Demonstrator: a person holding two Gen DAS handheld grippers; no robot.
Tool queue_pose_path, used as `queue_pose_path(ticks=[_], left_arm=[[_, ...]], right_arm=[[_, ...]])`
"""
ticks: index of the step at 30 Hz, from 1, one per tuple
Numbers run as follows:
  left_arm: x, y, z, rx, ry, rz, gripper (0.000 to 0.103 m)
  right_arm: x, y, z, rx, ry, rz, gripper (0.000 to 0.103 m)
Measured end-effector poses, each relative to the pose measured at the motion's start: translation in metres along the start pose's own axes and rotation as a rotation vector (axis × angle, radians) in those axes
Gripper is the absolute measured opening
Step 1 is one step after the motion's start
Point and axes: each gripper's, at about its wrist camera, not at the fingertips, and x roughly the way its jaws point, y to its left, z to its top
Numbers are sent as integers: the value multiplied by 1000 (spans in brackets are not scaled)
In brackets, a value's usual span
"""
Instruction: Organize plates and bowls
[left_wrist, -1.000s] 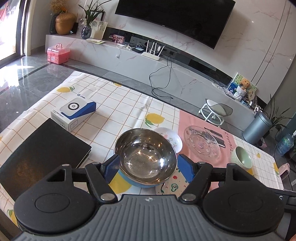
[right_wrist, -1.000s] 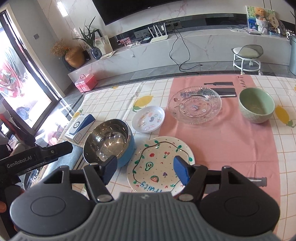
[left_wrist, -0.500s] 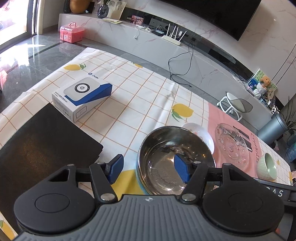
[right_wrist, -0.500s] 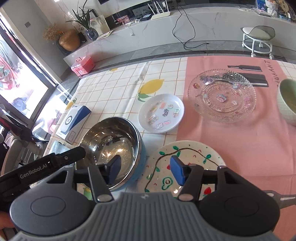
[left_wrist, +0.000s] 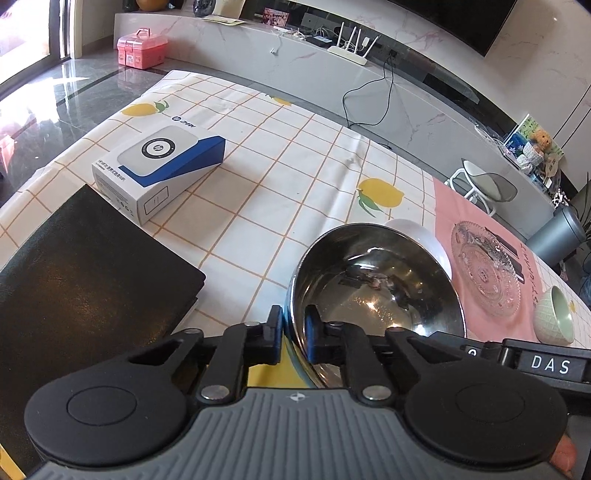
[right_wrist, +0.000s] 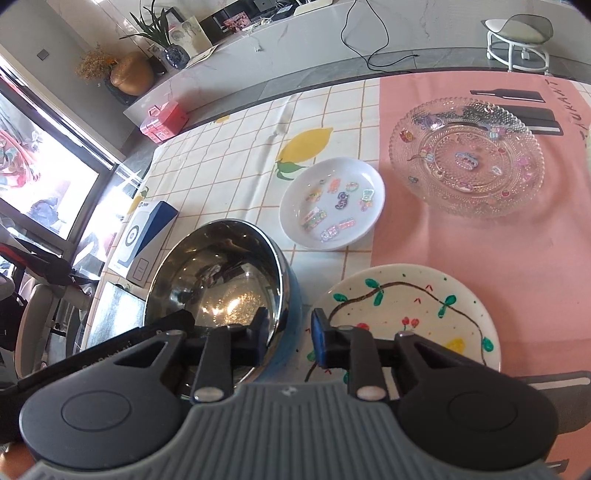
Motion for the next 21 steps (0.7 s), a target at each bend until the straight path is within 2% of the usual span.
queue_pose_path(ticks=[1,11,21], left_arm=[[0,1,0,-5,2,-4,13],[-31,-4,-2,15,-45,3,11],[-89,-26,-21,65,-94,-20,12]], right_arm=[[0,2,0,2,2,6,15],[-19,14,-3,-15,-20,5,13],[-81,14,-29,-15,-68,39,12]])
